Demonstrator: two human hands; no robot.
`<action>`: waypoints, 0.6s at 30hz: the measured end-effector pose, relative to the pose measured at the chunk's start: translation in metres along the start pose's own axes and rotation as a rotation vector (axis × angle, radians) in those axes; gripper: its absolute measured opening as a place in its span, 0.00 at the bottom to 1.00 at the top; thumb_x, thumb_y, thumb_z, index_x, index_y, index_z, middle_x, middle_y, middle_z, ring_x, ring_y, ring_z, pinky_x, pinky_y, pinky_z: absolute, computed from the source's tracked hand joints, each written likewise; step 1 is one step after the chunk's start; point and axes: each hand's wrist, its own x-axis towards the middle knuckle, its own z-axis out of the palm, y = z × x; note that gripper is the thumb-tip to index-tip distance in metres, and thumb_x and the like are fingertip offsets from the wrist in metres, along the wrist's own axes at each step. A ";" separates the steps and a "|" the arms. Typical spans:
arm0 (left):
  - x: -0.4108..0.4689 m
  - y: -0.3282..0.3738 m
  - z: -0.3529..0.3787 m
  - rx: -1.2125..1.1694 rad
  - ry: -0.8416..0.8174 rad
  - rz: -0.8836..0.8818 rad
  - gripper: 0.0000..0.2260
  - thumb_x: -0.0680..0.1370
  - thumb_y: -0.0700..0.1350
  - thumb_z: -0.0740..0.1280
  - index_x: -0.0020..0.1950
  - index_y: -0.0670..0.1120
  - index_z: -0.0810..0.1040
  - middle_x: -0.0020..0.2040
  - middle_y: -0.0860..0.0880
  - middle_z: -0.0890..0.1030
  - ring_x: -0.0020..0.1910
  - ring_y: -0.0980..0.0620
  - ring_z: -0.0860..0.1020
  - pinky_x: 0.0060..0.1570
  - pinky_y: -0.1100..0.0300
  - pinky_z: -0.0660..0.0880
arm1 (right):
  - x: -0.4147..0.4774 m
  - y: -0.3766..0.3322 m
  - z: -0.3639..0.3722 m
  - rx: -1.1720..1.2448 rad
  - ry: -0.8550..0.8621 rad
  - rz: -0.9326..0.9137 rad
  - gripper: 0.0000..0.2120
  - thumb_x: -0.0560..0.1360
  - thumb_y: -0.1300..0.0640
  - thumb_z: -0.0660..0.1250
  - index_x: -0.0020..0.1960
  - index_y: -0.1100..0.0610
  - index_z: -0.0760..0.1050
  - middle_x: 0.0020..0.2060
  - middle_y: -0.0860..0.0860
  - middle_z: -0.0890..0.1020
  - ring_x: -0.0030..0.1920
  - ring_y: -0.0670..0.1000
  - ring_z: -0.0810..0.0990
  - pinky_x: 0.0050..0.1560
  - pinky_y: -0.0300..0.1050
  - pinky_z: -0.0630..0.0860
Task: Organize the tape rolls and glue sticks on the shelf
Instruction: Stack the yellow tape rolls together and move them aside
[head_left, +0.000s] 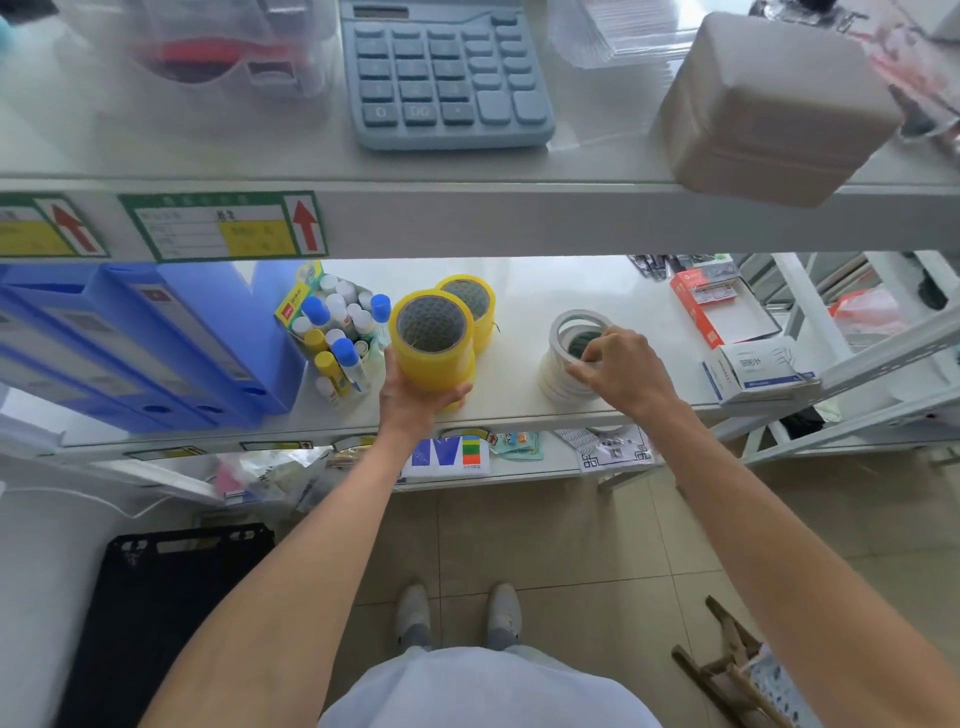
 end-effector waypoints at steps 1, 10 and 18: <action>0.001 0.000 -0.001 -0.001 -0.005 -0.005 0.46 0.65 0.33 0.81 0.74 0.47 0.58 0.66 0.48 0.71 0.59 0.56 0.75 0.47 0.70 0.79 | 0.000 0.000 0.001 -0.008 0.018 -0.006 0.15 0.74 0.47 0.75 0.50 0.59 0.87 0.51 0.56 0.84 0.51 0.57 0.81 0.54 0.57 0.81; 0.001 -0.004 0.000 -0.024 -0.008 -0.007 0.44 0.61 0.45 0.84 0.66 0.61 0.61 0.65 0.50 0.73 0.63 0.48 0.75 0.48 0.67 0.79 | -0.007 0.007 0.016 0.039 0.054 0.029 0.17 0.77 0.43 0.71 0.44 0.57 0.86 0.46 0.53 0.83 0.44 0.55 0.82 0.50 0.57 0.83; 0.001 -0.005 0.000 -0.004 0.000 0.005 0.43 0.60 0.48 0.84 0.66 0.64 0.62 0.67 0.50 0.72 0.66 0.46 0.74 0.58 0.39 0.78 | 0.026 -0.047 0.022 0.065 0.181 -0.131 0.12 0.76 0.53 0.73 0.56 0.58 0.82 0.55 0.54 0.82 0.48 0.59 0.83 0.46 0.51 0.80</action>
